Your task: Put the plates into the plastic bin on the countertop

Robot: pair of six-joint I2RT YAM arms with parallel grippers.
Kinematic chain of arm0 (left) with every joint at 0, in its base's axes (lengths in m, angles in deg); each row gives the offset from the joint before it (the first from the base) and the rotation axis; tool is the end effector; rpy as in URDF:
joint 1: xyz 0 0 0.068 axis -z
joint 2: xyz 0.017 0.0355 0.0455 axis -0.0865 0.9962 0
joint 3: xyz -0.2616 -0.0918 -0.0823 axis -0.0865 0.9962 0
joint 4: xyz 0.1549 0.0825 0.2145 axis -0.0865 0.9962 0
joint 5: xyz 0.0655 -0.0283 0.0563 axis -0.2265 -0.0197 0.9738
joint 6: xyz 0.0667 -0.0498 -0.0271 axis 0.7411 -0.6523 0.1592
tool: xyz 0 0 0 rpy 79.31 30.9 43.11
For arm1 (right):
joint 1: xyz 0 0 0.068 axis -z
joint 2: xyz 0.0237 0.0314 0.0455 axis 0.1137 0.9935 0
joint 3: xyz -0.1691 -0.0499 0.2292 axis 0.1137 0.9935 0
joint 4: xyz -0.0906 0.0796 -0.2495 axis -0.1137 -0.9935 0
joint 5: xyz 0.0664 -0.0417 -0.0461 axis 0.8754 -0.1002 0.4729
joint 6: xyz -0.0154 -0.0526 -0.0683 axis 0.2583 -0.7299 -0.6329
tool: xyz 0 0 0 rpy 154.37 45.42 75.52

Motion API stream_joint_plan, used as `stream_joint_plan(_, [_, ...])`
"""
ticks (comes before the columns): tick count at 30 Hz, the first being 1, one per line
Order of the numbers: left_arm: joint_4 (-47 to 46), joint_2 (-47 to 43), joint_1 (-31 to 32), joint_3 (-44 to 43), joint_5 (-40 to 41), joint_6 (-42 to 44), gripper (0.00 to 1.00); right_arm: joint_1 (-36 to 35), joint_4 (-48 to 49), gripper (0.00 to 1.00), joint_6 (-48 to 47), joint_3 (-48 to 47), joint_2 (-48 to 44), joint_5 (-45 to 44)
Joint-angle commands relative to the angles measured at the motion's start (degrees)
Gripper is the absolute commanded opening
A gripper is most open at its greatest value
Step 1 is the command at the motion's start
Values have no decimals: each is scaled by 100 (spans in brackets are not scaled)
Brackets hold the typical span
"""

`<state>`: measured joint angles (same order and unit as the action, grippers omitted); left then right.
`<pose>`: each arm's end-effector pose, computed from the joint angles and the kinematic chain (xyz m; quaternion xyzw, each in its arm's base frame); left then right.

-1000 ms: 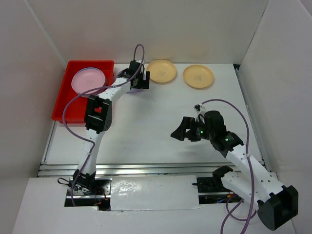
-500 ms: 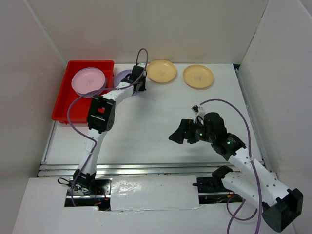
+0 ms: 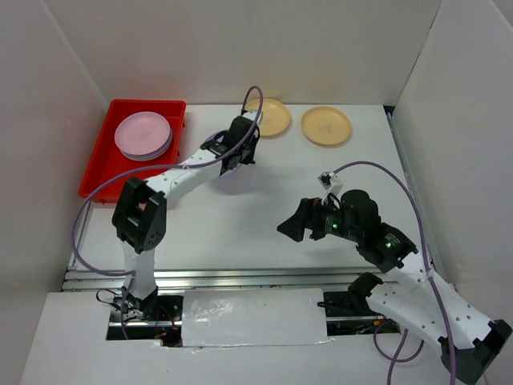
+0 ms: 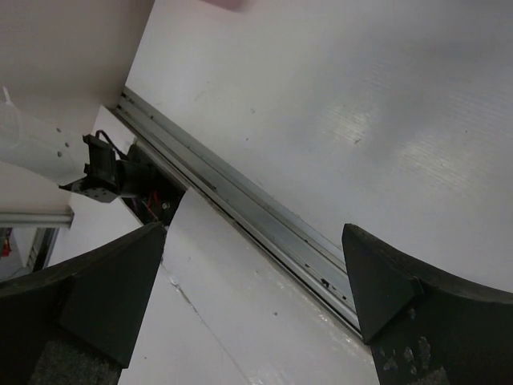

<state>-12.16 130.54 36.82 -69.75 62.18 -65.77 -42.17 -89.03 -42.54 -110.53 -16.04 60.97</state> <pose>0.4524 -0.2550 0.2488 0.0513 0.8806 -0.0687 0.4660 0.1456 0.1321 0.2971 -0.0995 0.8286 0.4043 0.3744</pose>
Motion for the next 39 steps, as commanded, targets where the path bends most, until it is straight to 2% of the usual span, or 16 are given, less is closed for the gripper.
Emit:
stream_joint_plan(1, [82, -1081, 329, -193, 157, 199, 0, -154, -162, 100, 84, -330, -209, -273])
stream_joint_plan(6, [847, -1575, 436, -587, 980, 77, 0, -329, -232, 100, 216, -383, -393, -388])
stream_joint_plan(7, [996, -1550, 322, -710, 1462, 50, 0, -365, -233, 100, 234, -392, -411, -414])
stream_joint_plan(9, [1504, -1479, 111, -1220, 1642, -99, 0, -417, -250, 100, 278, -418, -464, -440])
stream_joint_plan(12, [1543, -1278, -476, -1599, 1774, -4, 0, -532, -276, 100, 322, -436, -534, -528])
stream_joint_plan(15, [1508, -830, -968, -2046, 1617, 233, 0, -593, -277, 100, 331, -392, -578, -572])
stream_joint_plan(20, [1797, 549, -1743, -3347, 1081, 348, 0, -655, -303, 100, 304, -322, -578, -555])
stream_joint_plan(22, [1946, 1049, -1972, -3855, 1176, 383, 0, -681, -338, 100, 287, -313, -552, -581])
stream_joint_plan(24, [1895, 1271, -2156, -3920, 1317, 392, 0, -699, -355, 100, 252, -313, -543, -590])
stream_joint_plan(29, [1254, 1316, -2465, -3375, 1300, 234, 0, -752, -241, 100, 155, -304, -350, -581])
stream_joint_plan(34, [1218, 1676, -2448, -3603, 1273, 409, 0, -839, -40, 100, 181, -278, -201, -590])
stream_joint_plan(35, [1209, 1720, -2447, -3621, 1308, 418, 3, -848, -13, 100, 181, -251, -183, -590])
stream_joint_plan(36, [1191, 1772, -2439, -3629, 1308, 419, 10, -857, 13, 100, 190, -242, -157, -590])
stream_joint_plan(37, [1200, 1816, -2447, -3656, 1335, 392, 31, -857, 66, 100, 199, -216, -96, -590])
stream_joint_plan(39, [1244, 1913, -2456, -3700, 1370, 392, 55, -883, 101, 100, 199, -198, -25, -581])
